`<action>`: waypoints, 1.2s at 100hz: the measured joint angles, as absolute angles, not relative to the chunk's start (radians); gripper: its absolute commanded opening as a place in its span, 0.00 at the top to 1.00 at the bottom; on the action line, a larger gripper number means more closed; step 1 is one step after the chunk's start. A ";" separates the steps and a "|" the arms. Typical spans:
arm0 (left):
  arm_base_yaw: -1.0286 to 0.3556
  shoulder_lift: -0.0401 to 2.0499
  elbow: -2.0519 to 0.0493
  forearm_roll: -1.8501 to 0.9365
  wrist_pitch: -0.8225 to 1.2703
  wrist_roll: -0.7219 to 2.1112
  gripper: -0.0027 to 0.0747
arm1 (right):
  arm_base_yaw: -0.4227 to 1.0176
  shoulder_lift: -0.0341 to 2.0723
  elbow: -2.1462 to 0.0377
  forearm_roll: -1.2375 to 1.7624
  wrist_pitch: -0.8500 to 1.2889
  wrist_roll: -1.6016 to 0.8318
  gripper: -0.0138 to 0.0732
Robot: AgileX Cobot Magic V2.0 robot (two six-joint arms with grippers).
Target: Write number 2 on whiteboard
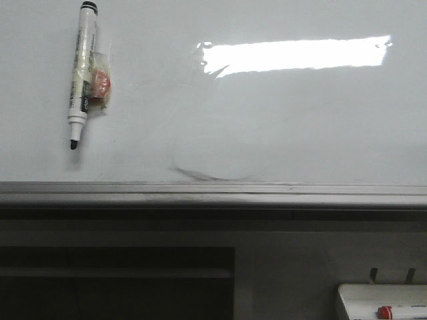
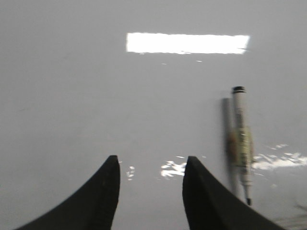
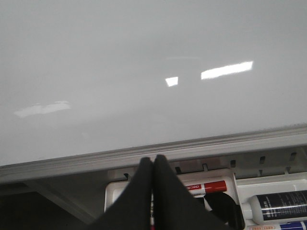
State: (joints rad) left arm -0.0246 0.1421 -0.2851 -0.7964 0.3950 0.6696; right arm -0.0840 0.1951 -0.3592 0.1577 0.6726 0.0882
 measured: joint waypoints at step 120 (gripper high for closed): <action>-0.152 0.934 -0.362 -1.785 0.592 1.679 0.56 | -0.052 0.195 -0.359 0.164 0.688 0.080 0.92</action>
State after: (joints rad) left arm -0.1523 0.9342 -0.3623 -1.7849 0.5916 1.6790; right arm -0.0517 0.1951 -0.3592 0.1641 0.6883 0.0801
